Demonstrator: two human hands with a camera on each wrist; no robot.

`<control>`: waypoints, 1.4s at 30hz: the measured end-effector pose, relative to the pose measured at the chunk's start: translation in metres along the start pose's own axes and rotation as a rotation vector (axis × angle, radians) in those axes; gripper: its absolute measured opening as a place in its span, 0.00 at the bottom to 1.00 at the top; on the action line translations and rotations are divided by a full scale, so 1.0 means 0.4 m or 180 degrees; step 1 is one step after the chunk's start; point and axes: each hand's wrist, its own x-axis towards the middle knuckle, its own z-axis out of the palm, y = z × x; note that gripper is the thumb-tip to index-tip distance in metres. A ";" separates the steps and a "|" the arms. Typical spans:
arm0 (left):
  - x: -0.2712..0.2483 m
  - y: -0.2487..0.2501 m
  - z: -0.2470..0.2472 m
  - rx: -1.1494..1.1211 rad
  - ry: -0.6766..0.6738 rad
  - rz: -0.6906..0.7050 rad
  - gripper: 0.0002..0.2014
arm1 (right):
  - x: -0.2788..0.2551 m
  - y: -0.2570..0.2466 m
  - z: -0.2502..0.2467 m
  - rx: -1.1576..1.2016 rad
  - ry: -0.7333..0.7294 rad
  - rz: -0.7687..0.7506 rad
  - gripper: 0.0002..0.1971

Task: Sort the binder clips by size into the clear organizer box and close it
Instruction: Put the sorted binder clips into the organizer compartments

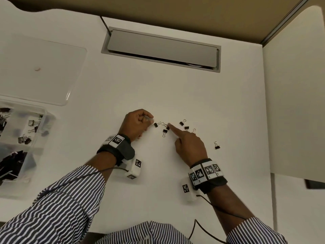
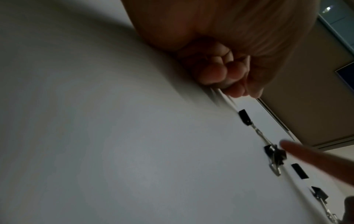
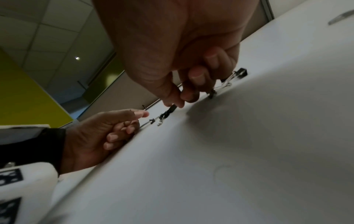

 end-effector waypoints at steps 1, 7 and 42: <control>0.001 -0.001 0.000 -0.0005 -0.0004 0.0013 0.02 | 0.000 0.002 -0.001 0.0065 0.0069 0.0039 0.33; 0.003 -0.014 0.001 -0.0008 -0.0010 0.0050 0.02 | -0.013 0.027 0.002 0.0286 0.0288 0.0222 0.23; -0.014 0.010 0.003 0.0016 0.0085 0.0118 0.03 | -0.020 0.125 -0.040 0.0511 0.0715 0.0875 0.16</control>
